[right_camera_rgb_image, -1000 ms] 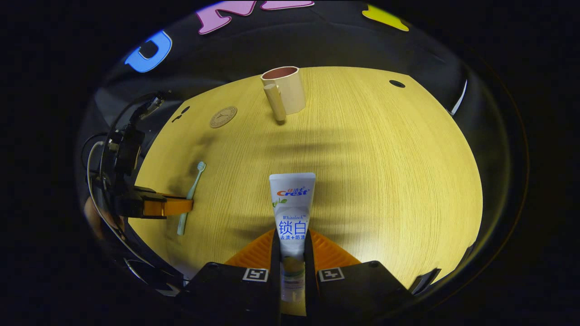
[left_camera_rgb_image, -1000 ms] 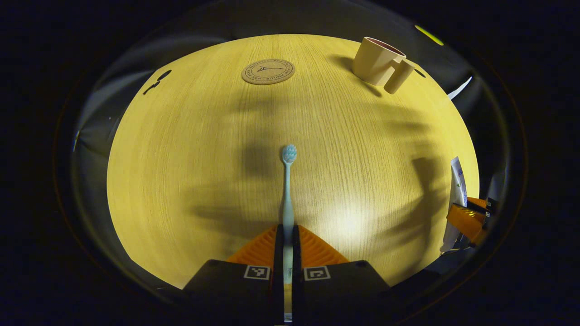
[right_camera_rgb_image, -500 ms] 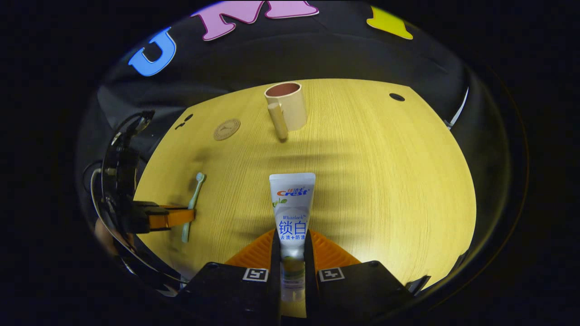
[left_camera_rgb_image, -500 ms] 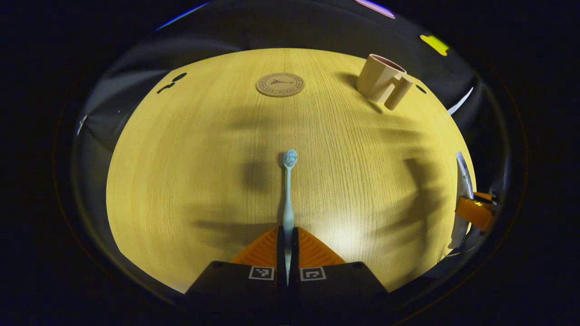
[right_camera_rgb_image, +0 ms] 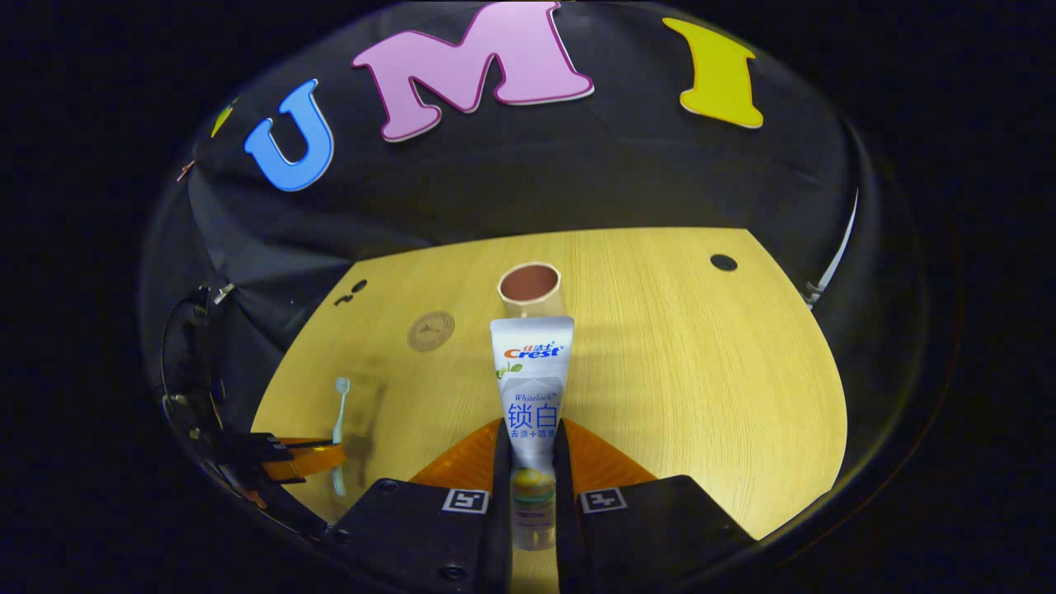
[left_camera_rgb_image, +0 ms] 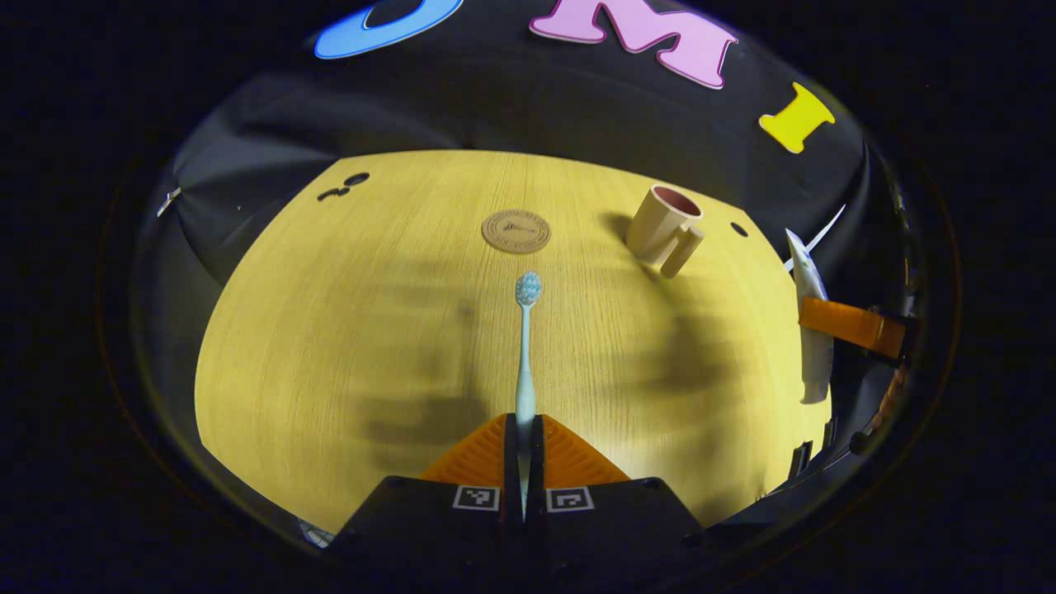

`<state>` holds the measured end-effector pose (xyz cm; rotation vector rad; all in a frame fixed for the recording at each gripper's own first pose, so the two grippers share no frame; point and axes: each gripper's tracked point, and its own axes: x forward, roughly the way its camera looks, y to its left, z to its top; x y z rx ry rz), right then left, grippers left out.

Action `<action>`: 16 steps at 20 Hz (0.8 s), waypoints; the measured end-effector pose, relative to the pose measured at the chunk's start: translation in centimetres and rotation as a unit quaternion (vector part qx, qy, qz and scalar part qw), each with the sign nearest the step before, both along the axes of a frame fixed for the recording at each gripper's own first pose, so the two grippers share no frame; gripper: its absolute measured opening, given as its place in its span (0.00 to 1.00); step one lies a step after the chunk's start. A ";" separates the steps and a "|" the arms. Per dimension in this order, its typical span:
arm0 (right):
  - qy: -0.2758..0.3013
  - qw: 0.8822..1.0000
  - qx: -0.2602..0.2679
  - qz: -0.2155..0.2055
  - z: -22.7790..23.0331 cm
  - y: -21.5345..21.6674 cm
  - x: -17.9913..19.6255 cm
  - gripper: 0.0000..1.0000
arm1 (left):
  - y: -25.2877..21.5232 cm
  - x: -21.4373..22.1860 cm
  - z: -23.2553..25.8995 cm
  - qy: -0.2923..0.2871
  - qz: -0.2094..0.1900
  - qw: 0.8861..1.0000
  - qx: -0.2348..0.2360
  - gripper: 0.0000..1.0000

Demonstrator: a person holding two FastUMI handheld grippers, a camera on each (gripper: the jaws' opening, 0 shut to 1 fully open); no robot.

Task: Put the toothbrush and toothpaste on the desktop into the cup, then pick up the cup and place it on the coaster on the desktop.

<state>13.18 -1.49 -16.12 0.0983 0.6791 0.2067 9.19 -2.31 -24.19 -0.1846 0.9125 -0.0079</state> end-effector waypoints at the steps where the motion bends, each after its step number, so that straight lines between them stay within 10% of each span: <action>1: -0.015 1.000 0.003 0.003 0.9 0.4 0.9 0.25 | -0.1 0.1 0.7 -0.009 -0.002 1.000 0.000 0.06; 16: -0.270 0.963 0.026 0.007 8.8 2.8 16.4 0.25 | -3.8 4.9 4.7 -0.124 -0.022 0.992 -0.024 0.06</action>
